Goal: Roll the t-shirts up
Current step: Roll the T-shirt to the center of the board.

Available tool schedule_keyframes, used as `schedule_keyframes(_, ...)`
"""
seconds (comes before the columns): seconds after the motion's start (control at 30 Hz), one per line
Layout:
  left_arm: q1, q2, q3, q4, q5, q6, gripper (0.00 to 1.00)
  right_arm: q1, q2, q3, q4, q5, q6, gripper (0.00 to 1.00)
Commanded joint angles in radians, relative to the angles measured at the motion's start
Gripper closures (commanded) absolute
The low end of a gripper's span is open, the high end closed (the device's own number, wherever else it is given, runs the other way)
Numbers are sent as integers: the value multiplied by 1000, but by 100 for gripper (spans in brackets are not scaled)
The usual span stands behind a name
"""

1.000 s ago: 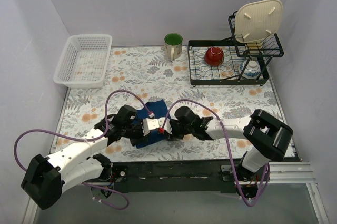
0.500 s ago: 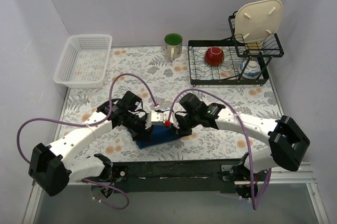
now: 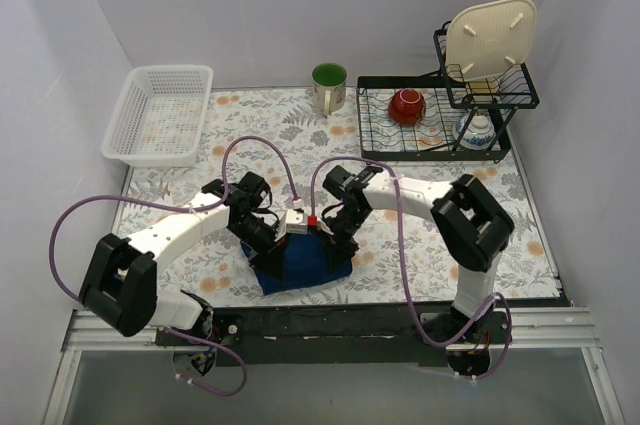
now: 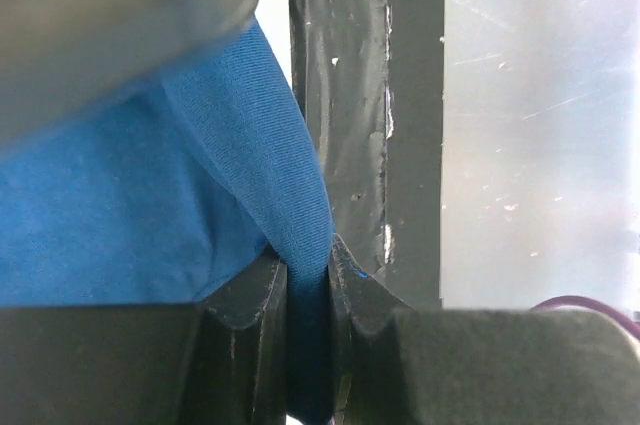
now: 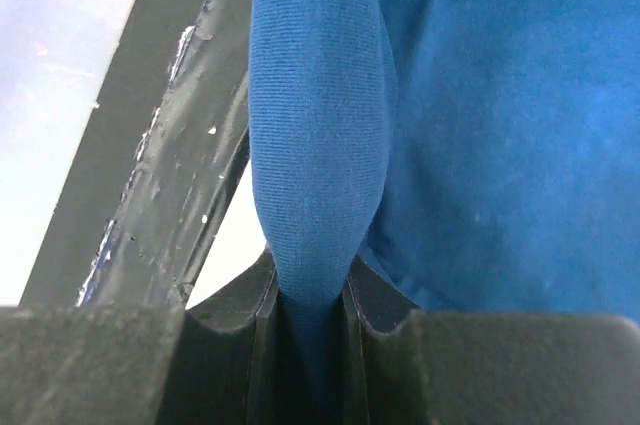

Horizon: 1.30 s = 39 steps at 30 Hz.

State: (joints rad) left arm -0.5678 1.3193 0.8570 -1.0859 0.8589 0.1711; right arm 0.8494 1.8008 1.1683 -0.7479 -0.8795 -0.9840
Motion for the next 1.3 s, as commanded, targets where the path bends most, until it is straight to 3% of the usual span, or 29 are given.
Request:
schedule_keyframes(0.0, -30, 74, -44, -299, -97, 36, 100, -36, 146, 183, -287, -16, -42, 97)
schedule_keyframes(0.37, -30, 244, -58, -298, -113, 30, 100, -39, 389, 358, -494, -87, -188, 98)
schedule_keyframes(0.5, -26, 267, -47, -298, -124, 5, 83, -39, 459, 451, -554, -84, -226, 98)
schedule_keyframes(0.67, 132, 80, -23, -250, -181, 2, 66, -39, 470, 488, -556, -69, -236, 99)
schedule_keyframes(0.87, 154, -152, -7, -178, -257, -19, 50, -15, 477, 541, -554, -32, -206, 99)
schedule_keyframes(1.17, 172, -293, -13, -3, -258, -231, 55, 50, 436, 573, -556, 40, -193, 99)
schedule_keyframes(1.27, 172, -327, -27, 104, -300, -373, 52, 51, 410, 556, -556, 59, -163, 99)
